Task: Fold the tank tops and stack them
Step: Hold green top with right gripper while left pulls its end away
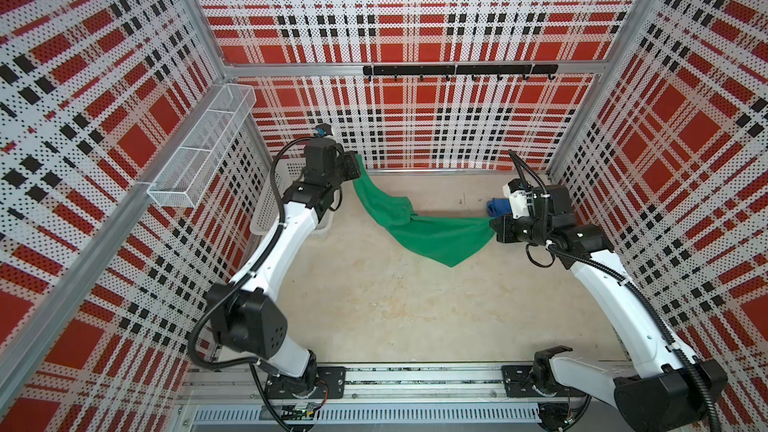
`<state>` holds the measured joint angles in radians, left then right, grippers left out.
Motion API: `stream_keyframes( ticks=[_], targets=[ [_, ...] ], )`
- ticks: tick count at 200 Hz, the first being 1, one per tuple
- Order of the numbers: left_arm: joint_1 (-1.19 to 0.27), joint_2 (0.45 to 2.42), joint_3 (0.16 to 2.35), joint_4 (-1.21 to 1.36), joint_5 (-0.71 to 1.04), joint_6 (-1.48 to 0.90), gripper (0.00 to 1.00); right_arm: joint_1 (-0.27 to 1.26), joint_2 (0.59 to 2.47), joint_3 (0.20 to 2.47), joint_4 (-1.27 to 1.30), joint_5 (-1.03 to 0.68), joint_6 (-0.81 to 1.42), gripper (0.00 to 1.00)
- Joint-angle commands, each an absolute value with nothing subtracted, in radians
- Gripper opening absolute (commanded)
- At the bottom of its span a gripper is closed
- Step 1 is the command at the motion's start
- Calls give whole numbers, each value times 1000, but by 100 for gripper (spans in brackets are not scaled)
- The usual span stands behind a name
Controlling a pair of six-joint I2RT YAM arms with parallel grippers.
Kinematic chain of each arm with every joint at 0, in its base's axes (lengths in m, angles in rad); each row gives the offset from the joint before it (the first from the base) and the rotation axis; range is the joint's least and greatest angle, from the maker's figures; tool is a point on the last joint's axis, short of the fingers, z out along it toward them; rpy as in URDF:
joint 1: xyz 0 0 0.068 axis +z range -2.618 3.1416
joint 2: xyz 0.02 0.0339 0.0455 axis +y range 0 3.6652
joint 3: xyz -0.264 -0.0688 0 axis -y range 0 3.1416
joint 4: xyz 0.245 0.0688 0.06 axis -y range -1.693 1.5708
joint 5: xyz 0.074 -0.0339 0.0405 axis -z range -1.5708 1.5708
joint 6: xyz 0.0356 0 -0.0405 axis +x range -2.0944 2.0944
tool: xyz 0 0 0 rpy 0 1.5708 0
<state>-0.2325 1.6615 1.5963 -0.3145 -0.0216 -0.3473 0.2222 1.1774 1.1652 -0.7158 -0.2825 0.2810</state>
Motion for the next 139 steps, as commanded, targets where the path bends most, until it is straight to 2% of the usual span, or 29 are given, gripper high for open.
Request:
stream_keyframes(
  ticks=[1,8,14,22,32,44,56,68,80,104,123,129,139],
  targets=[
    [-239,1865,1729,-358,36,-262,4,224,1244,1090,-553,-360,408,0],
    [-269,1936,1790,-361,33,-251,24,223,1273,1072,-498,-360,435,0],
    [-280,1997,1842,-363,30,-246,48,223,1299,1060,-457,-345,457,0],
    [-287,2068,1911,-380,22,-237,70,220,1336,1061,-431,-290,480,12],
    [-298,2128,1987,-423,0,-229,83,219,1377,1072,-406,-227,489,19],
    [-320,2132,1997,-459,-46,-221,89,217,1407,1099,-404,-174,484,44],
    [-352,2063,1909,-452,-120,-221,90,216,1420,1118,-412,-146,469,59],
    [-395,1963,1762,-415,-185,-221,88,214,1425,1130,-436,-122,437,67],
    [-444,1848,1584,-376,-204,-248,79,205,1431,1128,-458,-104,401,71],
    [-569,1659,1236,-242,-138,-362,50,152,1472,1107,-494,-143,324,67],
    [-667,1600,1069,-168,-72,-508,27,137,1516,1106,-534,-133,258,57],
    [-696,1596,1030,-136,-51,-544,23,137,1527,1105,-545,-122,242,53],
    [-744,1597,991,-98,-42,-590,23,137,1537,1094,-555,-119,216,47]
  ],
)
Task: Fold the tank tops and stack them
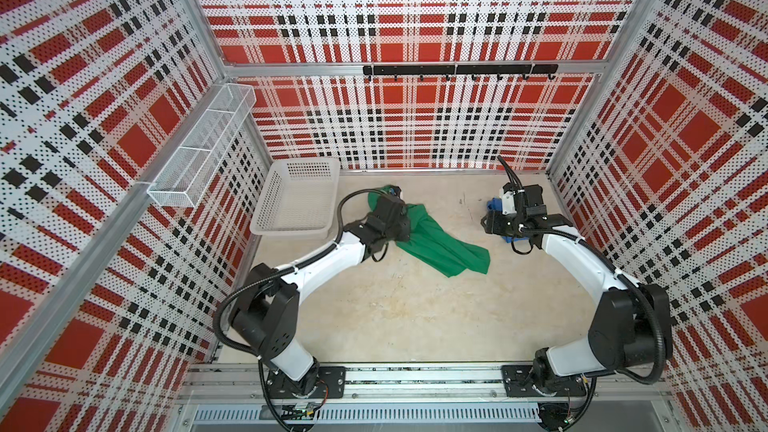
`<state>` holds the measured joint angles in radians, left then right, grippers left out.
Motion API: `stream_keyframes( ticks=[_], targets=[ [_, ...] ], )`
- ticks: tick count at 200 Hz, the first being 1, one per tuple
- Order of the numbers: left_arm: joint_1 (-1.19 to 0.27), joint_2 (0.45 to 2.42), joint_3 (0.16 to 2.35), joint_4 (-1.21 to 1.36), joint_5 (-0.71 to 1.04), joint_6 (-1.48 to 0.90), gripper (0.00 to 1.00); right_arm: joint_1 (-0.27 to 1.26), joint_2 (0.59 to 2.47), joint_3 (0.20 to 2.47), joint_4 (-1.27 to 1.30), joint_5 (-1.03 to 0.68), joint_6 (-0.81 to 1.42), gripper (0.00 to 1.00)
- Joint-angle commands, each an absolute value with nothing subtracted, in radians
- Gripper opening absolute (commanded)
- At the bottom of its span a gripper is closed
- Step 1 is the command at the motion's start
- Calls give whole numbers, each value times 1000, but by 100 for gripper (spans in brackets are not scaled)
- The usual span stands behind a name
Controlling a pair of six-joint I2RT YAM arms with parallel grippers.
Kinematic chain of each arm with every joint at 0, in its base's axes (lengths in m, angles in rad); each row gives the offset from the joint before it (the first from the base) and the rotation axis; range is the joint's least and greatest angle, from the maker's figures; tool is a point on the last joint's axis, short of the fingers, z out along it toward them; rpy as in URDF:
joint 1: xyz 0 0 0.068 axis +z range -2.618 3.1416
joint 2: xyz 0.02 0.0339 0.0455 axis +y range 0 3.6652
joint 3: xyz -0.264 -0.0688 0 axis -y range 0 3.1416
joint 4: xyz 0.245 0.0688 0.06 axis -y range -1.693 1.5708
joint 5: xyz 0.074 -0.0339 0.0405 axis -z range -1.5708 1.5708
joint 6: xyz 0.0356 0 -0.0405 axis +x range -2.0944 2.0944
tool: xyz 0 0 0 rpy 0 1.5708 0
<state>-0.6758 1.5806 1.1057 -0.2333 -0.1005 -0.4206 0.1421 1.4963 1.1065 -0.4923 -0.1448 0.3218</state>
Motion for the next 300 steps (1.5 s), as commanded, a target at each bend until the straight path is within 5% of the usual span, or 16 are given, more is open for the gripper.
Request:
stream_keyframes(
  ticks=[1,32,66,140,158,186,193,224,300],
  targets=[
    [-748,1599,990,-96,-43,-595,23,137,1538,1092,-556,-118,214,47],
    [-833,1701,1008,-43,-25,-666,34,141,1539,1036,-550,-133,178,45],
    [-858,1842,1079,-9,52,-698,41,144,1514,972,-529,-120,187,70],
    [-868,2013,1144,6,114,-712,47,165,1571,933,-456,-144,228,71],
    [-869,2037,1154,13,118,-713,38,173,1600,932,-432,-155,239,67],
    [-856,2028,1154,18,97,-711,7,179,1650,944,-400,-180,255,51],
    [-850,2015,1149,14,88,-707,0,180,1661,951,-401,-184,255,44],
    [-803,1910,1101,-23,50,-678,0,187,1659,991,-442,-172,261,0],
    [-743,1536,1041,-462,-76,-507,0,188,1360,1086,-621,-162,292,0]
  ],
)
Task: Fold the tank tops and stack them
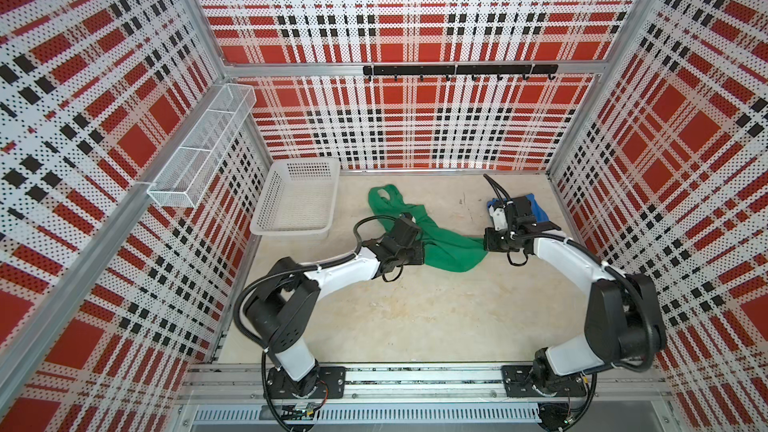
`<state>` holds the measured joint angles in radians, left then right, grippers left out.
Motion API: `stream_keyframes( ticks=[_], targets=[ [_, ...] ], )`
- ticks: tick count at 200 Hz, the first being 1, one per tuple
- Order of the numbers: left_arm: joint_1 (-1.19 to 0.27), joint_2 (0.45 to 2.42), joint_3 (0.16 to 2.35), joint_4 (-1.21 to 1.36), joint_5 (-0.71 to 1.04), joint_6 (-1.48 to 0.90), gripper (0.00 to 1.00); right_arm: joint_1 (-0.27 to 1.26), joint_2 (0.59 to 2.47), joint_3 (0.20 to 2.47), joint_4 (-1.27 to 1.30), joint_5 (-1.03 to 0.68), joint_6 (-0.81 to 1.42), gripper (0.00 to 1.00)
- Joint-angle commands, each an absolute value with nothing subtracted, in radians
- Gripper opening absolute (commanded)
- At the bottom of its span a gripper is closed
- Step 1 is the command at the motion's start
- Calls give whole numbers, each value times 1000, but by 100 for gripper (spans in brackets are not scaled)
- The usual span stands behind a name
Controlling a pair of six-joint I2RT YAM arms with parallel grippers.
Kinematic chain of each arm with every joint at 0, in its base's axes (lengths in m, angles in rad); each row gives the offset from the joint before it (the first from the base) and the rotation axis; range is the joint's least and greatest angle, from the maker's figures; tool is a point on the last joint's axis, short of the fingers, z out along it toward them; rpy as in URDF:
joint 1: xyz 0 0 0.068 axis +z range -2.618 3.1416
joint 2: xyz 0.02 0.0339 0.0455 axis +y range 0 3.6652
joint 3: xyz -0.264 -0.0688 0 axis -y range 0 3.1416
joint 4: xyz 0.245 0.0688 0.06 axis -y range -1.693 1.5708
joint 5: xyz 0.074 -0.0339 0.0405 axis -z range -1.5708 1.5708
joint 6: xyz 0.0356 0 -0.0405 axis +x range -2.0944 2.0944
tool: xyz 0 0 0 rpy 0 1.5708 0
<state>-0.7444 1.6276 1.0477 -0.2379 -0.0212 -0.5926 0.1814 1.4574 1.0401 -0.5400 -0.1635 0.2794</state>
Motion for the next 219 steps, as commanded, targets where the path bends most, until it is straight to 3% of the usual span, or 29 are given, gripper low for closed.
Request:
stream_keyframes(
  ticks=[1,61,124,133,153,164,192,219],
  targets=[
    [-742,1532,1040,-468,-75,-507,0,189,1356,1087,-623,-163,292,0],
    [-713,1407,1061,-722,-84,-382,0,188,1309,1111,-730,-177,343,0],
    [-731,1640,1218,-657,-79,-246,0,159,1433,1101,-634,-137,364,0],
    [-740,1676,1253,-643,-80,-238,14,139,1442,1096,-614,-125,369,0],
    [-770,1720,1308,-604,-82,-227,60,75,1447,1053,-543,-122,386,0],
    [-782,1723,1317,-587,-79,-233,73,32,1453,1025,-503,-139,398,0],
    [-804,1681,1245,-551,-56,-296,76,-33,1487,967,-402,-138,423,0],
    [-849,1595,1084,-520,-13,-418,67,-35,1506,943,-367,-155,434,0]
  ],
)
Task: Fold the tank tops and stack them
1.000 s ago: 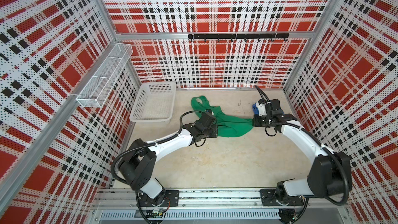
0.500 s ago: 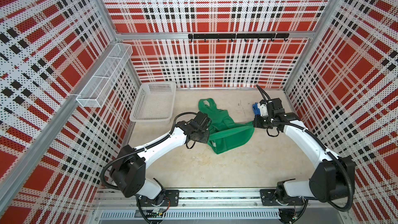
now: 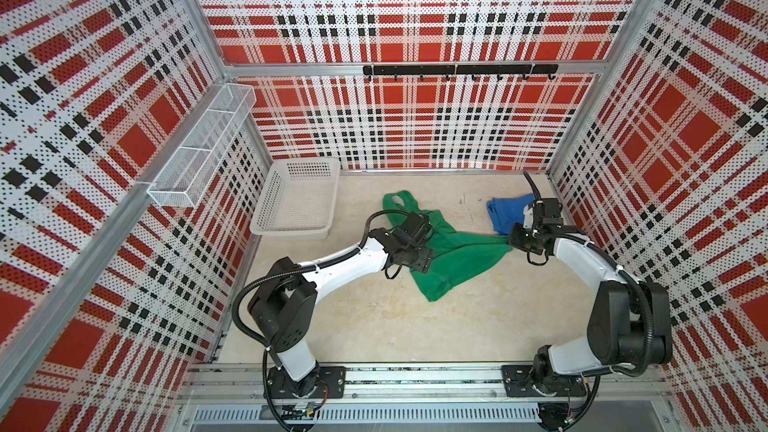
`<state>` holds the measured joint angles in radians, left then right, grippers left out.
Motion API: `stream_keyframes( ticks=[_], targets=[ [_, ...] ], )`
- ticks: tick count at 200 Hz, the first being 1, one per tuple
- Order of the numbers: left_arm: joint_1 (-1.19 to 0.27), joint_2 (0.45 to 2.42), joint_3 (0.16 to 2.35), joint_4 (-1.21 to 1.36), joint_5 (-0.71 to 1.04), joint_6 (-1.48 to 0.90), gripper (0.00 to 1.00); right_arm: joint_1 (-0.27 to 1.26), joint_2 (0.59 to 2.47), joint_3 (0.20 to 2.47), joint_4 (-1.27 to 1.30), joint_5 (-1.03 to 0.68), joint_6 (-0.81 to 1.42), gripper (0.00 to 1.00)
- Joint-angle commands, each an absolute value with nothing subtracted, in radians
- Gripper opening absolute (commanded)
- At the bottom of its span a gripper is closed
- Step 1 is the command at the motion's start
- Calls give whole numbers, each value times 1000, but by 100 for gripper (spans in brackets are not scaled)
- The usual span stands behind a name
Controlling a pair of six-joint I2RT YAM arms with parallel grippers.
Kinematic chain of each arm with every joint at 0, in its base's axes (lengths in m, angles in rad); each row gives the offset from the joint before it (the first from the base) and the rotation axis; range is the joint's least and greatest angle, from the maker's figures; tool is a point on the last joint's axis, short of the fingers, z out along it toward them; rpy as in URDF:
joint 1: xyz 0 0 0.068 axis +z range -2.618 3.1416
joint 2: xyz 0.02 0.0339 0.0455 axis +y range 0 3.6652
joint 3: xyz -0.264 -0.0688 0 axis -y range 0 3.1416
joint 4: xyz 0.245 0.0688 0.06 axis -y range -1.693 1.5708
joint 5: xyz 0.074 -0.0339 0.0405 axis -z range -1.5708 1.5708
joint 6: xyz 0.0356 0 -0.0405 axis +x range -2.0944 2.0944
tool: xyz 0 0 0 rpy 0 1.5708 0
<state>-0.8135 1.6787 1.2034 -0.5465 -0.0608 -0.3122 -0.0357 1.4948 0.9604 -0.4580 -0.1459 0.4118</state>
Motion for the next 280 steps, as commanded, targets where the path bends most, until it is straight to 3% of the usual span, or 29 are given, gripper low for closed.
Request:
stream_keyframes(
  ticks=[1,40,66,114,131,149,189,265,280],
  targets=[
    [-850,1591,1077,-515,-10,-424,66,-35,1506,942,-366,-155,434,0],
    [-946,1510,795,-169,132,-747,38,-35,1498,924,-359,-158,435,0],
    [-981,1568,775,-35,102,-861,38,-35,1480,911,-348,-176,437,0],
    [-984,1665,804,0,55,-901,49,-35,1461,908,-354,-179,427,0],
    [-983,1701,830,-7,42,-885,48,-35,1460,905,-353,-185,426,0],
    [-982,1743,866,-14,44,-865,39,-35,1459,904,-350,-195,424,0],
    [-974,1758,913,-89,12,-812,0,-35,1444,901,-359,-210,417,0],
    [-808,1478,837,-675,-297,-589,0,69,1341,804,-330,-349,483,0],
    [-774,1432,851,-679,-262,-569,0,71,1306,738,-284,-380,544,0]
  ],
)
